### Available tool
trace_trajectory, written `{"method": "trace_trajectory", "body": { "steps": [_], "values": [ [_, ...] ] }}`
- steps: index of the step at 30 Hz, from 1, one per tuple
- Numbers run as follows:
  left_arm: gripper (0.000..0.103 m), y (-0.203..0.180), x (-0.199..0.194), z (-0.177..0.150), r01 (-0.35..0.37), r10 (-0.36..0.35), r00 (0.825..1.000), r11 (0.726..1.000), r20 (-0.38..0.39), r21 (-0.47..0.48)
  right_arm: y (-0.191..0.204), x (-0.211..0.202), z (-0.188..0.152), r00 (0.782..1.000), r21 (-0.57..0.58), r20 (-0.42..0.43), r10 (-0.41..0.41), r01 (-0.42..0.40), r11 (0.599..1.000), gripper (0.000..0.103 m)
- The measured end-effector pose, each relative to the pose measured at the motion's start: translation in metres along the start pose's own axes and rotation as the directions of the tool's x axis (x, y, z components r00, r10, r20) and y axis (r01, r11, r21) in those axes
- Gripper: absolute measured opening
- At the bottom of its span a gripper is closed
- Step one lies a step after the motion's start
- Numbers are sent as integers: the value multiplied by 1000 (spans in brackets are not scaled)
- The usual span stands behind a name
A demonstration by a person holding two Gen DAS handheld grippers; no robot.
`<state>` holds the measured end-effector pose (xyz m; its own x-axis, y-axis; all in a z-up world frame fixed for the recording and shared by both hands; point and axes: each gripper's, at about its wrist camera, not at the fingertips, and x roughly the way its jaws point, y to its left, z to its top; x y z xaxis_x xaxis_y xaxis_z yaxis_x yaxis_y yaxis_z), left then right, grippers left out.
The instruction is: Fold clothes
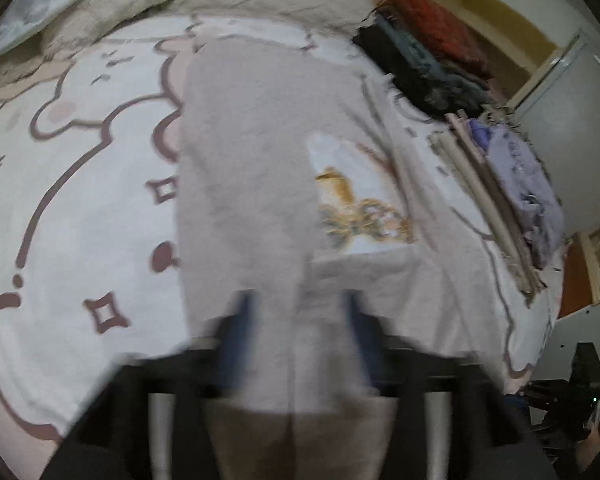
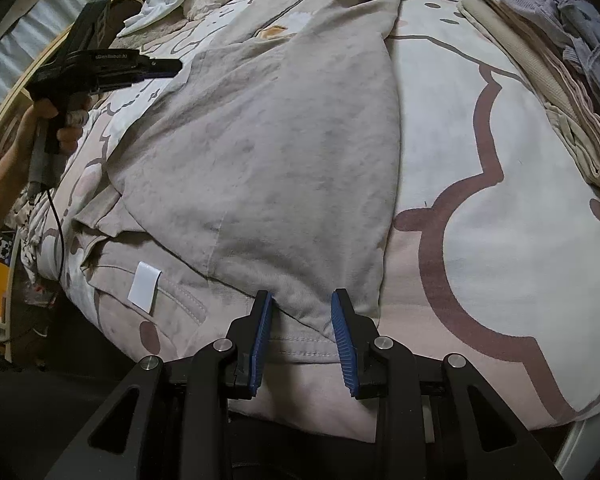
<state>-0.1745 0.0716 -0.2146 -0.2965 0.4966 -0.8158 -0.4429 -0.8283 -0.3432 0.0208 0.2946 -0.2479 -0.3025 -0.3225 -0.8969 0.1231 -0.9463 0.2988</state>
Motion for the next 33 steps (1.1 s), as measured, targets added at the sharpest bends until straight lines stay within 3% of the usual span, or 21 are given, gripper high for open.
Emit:
{"method": "trace_trajectory", "body": {
  "steps": [7, 8, 9, 12, 17, 20, 23, 29, 33],
  "values": [
    [62, -24, 18, 12, -11, 12, 1000, 996, -2, 92, -1, 0, -1, 1000, -2, 1, 6, -6, 1000, 31],
    [57, -25, 24, 13, -17, 18, 1000, 995, -13, 97, -2, 0, -1, 1000, -2, 2, 7, -7, 1000, 31],
    [41, -25, 30, 14, -21, 24, 999, 995, -25, 101, -2, 0, -1, 1000, -1, 3, 9, -9, 1000, 31],
    [16, -28, 37, 10, -38, 43, 998, 992, -44, 122, -3, -1, -2, 1000, 3, 5, 16, -16, 1000, 31],
    [13, -35, 6, 3, -26, 23, 999, 989, 25, 148, -6, -2, -3, 1000, 6, 11, 22, -23, 1000, 31],
    [12, -39, -18, 4, -57, 41, 995, 983, 94, 172, -8, -3, -3, 1000, 9, 14, 28, -28, 1000, 31],
    [5, -33, -19, 13, -124, 106, 988, 980, 114, 159, -8, -4, -4, 1000, 5, 14, 25, -25, 1000, 31],
    [3, -5, 22, 14, -251, 251, 968, 961, 15, 118, -1, -4, -5, 1000, -4, 19, -6, 6, 1000, 31],
    [3, 12, 20, 9, -236, 236, 972, 971, -11, 29, 3, -11, 2, 1000, 15, -8, -20, 20, 1000, 31]
  ]
}}
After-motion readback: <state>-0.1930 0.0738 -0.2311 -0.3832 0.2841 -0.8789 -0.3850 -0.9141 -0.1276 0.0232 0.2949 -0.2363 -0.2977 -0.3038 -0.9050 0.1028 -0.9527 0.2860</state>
